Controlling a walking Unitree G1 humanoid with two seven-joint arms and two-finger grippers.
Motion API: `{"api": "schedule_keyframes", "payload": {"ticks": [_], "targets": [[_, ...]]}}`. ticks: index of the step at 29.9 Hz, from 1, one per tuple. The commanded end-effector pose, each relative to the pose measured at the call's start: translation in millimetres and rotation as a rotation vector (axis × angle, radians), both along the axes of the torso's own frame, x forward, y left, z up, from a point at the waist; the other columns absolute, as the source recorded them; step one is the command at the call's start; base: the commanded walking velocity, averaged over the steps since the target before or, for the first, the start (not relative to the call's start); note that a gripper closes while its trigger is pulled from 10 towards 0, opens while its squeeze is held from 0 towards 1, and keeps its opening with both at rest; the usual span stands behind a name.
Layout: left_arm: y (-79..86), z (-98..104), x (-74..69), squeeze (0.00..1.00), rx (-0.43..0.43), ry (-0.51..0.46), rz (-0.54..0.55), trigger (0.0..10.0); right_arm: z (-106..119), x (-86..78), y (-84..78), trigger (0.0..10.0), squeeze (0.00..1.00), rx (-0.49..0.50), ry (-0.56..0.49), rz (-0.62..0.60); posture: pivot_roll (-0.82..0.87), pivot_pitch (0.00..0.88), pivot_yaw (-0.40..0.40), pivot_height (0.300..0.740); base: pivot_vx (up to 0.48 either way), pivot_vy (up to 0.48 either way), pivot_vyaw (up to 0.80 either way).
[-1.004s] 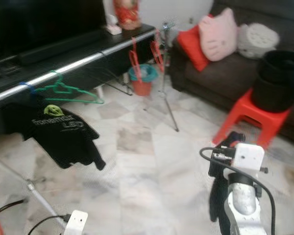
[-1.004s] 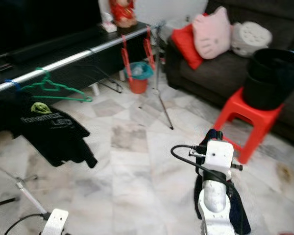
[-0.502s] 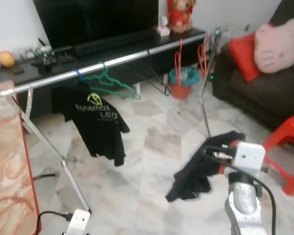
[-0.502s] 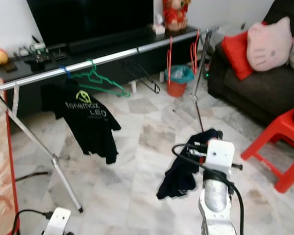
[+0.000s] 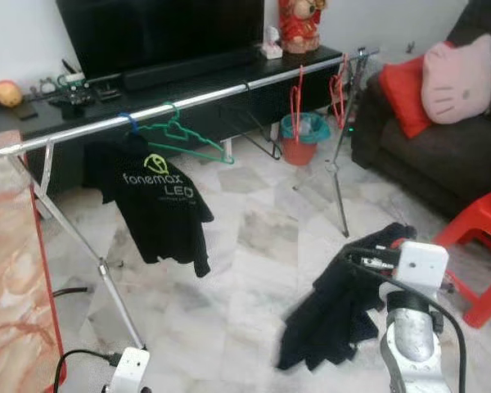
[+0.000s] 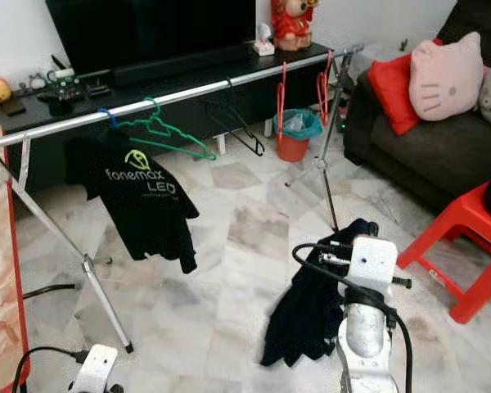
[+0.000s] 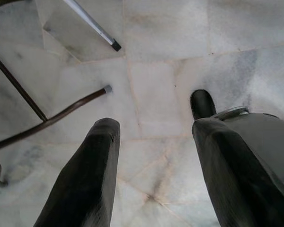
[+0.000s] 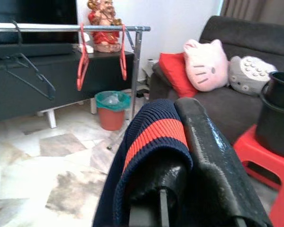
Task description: Hang hanger
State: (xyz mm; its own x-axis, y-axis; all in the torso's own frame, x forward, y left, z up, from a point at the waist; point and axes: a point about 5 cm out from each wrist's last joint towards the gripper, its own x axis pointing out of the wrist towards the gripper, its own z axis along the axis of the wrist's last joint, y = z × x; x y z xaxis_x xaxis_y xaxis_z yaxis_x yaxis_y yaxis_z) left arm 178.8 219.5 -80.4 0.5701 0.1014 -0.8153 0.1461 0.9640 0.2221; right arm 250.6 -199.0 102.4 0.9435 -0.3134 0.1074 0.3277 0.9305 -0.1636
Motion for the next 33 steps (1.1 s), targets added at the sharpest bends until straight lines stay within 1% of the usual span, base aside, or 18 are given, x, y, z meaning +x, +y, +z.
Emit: {"api": "schedule_keyframes", "payload": {"ticks": [1, 3, 33], "targets": [[2.4, -1.0, -2.7, 0.00, 0.010, 0.019, -0.005, 10.0, 4.6, 3.0, -1.4, 10.0, 0.00, -0.007, -0.020, -0.002, -0.12, 0.000, 0.021, 0.740, 0.000, -0.262, 0.00], [2.5, -0.9, -2.6, 0.00, 0.010, 0.019, -0.005, 10.0, 4.4, 3.6, -2.1, 10.0, 0.00, 0.005, -0.021, -0.008, -0.12, 0.000, 0.021, 0.740, 0.000, -0.262, 0.00], [2.3, -1.1, -2.7, 0.00, 0.010, 0.021, -0.008, 10.0, 4.0, 5.3, -4.4, 10.0, 0.00, 0.002, -0.017, -0.006, -0.13, 0.000, 0.021, 0.740, 0.000, -0.260, 0.00]]}}
